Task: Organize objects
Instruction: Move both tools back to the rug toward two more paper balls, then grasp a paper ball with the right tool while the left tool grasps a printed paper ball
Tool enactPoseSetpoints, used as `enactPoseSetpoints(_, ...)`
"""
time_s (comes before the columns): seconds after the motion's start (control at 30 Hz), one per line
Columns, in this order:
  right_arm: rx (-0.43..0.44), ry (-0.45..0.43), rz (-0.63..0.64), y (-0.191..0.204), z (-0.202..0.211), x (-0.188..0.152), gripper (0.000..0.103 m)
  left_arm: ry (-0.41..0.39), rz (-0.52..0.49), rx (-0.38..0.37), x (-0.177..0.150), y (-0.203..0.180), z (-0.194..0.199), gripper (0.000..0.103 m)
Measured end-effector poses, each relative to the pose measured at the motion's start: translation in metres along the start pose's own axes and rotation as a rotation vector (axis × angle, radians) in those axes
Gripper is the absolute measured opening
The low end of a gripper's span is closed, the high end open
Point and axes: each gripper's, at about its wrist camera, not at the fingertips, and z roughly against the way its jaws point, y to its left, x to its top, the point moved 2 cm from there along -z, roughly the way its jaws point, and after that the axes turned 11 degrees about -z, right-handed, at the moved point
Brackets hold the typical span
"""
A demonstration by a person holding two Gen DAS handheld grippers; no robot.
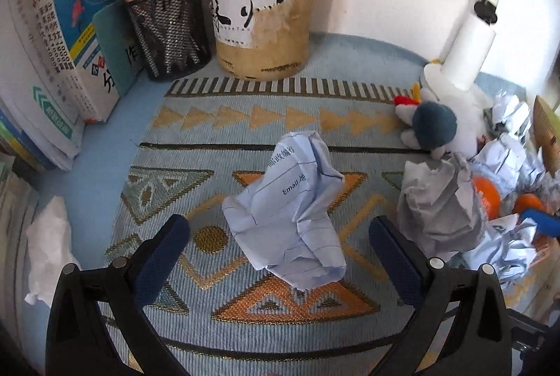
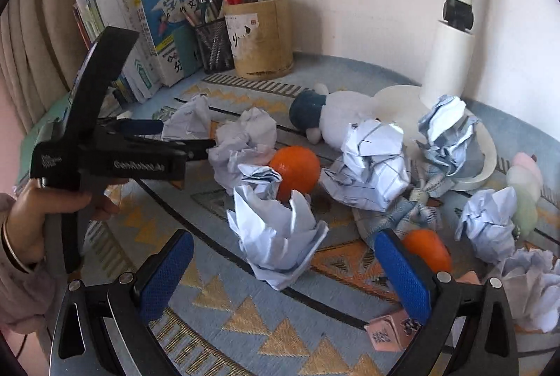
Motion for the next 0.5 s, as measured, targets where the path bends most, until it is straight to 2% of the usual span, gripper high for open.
enactPoseSetpoints(0.17, -0.053, 0.012, 0.06, 0.009, -0.008, -0.006, 0.103, 0.004, 0.004, 0.01, -0.002, -0.004, 0.003, 0.103)
enactPoseSetpoints(0.27, -0.071, 0.018, 0.073, 0.012, -0.01, -0.006, 0.096, 0.004, 0.006, 0.01, -0.004, -0.006, 0.005, 0.103)
enactPoseSetpoints(0.33, -0.093, 0.006, 0.067, 0.01, -0.009, -0.004, 0.078, 0.004, 0.006, 0.011, -0.003, -0.005, 0.005, 0.103)
enactPoseSetpoints(0.47, -0.131, -0.021, 0.042, 0.003, -0.003, 0.0, 0.055, 0.004, 0.007, 0.012, -0.005, -0.008, 0.007, 0.103)
enactPoseSetpoints(0.5, -0.138, -0.025, 0.048, 0.004, -0.003, 0.0, 0.04, 0.0, 0.008, 0.011, -0.006, -0.008, 0.009, 0.096)
